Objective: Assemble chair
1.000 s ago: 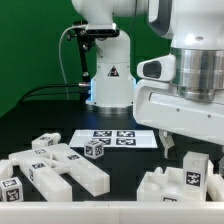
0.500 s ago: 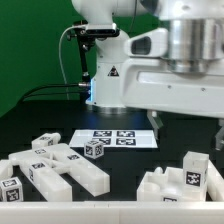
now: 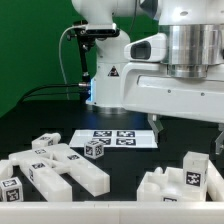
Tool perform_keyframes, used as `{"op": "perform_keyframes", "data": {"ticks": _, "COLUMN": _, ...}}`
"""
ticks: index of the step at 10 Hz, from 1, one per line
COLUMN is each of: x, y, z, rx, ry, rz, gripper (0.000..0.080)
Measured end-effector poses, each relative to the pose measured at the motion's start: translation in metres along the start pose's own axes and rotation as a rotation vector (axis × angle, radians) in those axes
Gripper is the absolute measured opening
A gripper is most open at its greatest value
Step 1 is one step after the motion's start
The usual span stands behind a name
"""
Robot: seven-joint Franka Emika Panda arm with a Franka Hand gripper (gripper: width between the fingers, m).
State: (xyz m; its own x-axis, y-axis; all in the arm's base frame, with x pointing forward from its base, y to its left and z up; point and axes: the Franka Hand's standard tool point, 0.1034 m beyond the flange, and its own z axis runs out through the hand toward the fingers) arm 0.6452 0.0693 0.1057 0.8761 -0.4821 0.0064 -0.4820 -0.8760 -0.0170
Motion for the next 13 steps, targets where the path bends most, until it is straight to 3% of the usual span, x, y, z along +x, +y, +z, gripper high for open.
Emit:
{"op": "perform_keyframes", "data": {"ticks": 3, "x": -0.004, "y": 0.038, "z": -0.004, "rx": -0.016, "ry": -0.017, "rz": -0.129, "gripper": 0.0649}}
{"op": "perform_keyframes", "data": {"ticks": 4, "x": 0.003, "y": 0.035, "z": -0.011, "rx": -0.008, "ry": -0.001, "rz": -0.175, "gripper": 0.0649}}
{"op": "perform_keyframes", "data": {"ticks": 7, "x": 0.0, "y": 0.041, "z": -0.006, "rx": -0.016, "ry": -0.034, "rz": -0.185, "gripper": 0.0649}}
{"op": "perform_keyframes", "data": {"ticks": 8, "x": -0.001, "y": 0.059, "z": -0.002, "rx": -0.008, "ry": -0.079, "rz": -0.207, "gripper": 0.0649}}
{"op": "perform_keyframes", "data": {"ticks": 10, "x": -0.006, "y": 0.114, "z": -0.005, "rx": -0.024, "ry": -0.28, "rz": -0.228, "gripper": 0.0649}}
{"op": "perform_keyframes", "data": {"ticks": 11, "x": -0.01, "y": 0.132, "z": -0.003, "rx": -0.033, "ry": -0.357, "rz": -0.217, "gripper": 0.0649}}
{"op": "perform_keyframes", "data": {"ticks": 13, "x": -0.014, "y": 0.135, "z": -0.001, "rx": -0.068, "ry": -0.521, "rz": -0.211, "gripper": 0.0649}}
